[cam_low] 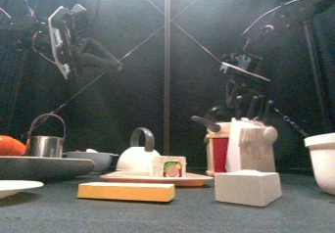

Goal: Grab pan

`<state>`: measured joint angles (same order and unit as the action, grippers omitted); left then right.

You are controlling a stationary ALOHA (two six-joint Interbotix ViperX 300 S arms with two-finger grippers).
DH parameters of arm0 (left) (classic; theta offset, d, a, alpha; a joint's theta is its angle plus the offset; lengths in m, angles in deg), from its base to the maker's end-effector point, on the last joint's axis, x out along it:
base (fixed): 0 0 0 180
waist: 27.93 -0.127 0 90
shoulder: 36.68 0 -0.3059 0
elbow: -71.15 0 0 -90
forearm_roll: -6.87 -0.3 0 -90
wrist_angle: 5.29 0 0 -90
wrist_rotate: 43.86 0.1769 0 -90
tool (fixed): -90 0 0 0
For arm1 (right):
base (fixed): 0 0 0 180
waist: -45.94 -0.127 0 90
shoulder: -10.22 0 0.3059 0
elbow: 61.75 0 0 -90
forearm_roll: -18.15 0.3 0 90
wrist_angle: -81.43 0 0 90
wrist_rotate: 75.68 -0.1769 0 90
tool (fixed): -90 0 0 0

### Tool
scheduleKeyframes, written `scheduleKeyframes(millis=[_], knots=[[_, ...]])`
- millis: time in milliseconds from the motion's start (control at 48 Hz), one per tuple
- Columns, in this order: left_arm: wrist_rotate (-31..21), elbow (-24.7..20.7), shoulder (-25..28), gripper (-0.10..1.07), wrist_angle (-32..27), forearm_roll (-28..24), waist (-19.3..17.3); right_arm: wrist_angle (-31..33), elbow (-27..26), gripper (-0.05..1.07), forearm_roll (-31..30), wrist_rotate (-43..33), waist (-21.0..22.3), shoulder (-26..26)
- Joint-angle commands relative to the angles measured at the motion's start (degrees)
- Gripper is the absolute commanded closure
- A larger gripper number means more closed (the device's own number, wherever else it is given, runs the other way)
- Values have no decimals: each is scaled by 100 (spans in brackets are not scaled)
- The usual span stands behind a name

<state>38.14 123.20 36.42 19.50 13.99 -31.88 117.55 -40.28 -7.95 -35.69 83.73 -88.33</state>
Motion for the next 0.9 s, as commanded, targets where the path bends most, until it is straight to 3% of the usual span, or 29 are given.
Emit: scheduleKeyframes(millis=[0, 312, 583, 875], knots=[[9, -62, -26, 60, 26, -9, -18, 9, -18, 50, 62, 0, -26, -325], [9, -44, -26, 60, 18, -9, -53, -229, 229, 50, 220, -26, -62, -1081], [9, -9, -35, 60, 26, 62, -53, -501, 976, 50, 527, -9, -70, -1688], [18, -9, -35, 60, 26, 70, -70, -650, 1468, 50, 765, -9, -62, -1854]])
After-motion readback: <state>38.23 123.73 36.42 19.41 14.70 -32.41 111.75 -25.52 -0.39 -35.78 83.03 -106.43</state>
